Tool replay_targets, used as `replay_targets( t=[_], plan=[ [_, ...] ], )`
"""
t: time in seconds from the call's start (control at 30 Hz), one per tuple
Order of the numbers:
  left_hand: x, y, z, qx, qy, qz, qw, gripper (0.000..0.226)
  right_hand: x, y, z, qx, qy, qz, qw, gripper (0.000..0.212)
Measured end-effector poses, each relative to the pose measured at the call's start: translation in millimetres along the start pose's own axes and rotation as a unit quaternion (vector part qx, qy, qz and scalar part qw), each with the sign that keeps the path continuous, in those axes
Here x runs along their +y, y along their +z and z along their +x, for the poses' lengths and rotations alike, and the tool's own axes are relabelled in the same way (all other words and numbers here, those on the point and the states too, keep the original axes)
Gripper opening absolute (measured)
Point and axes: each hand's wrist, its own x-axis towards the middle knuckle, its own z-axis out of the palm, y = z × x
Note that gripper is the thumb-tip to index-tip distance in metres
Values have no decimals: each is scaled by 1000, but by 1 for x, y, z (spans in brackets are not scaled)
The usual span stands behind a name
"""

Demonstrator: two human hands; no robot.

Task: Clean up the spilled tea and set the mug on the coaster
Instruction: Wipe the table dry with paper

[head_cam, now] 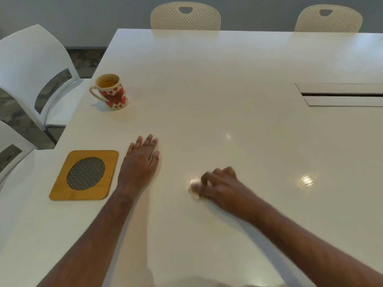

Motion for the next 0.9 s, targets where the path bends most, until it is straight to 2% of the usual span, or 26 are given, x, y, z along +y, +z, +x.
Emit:
replay_targets(
  t=[0.13, 0.27, 0.33, 0.47, 0.53, 0.63, 0.77, 0.9],
  plan=[
    [0, 1, 0, -2, 1, 1, 1000, 51, -39, 0, -46, -23, -76, 31, 996, 27],
    [2, 0, -1, -1, -2, -3, 1000, 50, -23, -4, -64, -19, -77, 27, 996, 29],
    [3, 0, -1, 0, -3, -3, 1000, 50, 3, -5, -60, 9, -23, 28, 999, 31],
    [3, -1, -1, 1, -8, -3, 1000, 50, 56, -7, -44, 50, 157, 8, 986, 30],
    [5, -1, -1, 1, -10, -6, 1000, 49, 62, -6, -37, 45, 184, 13, 982, 30],
    [6, -2, -1, 1, -9, -6, 1000, 49, 41, -8, -36, 30, 139, 35, 989, 31],
    [6, -2, -2, 0, -10, -4, 1000, 49, -12, -6, -63, -4, 25, 66, 997, 28],
    [6, -2, -2, -2, -11, -7, 1000, 49, -41, -5, -100, -46, -50, 46, 997, 32]
  ],
)
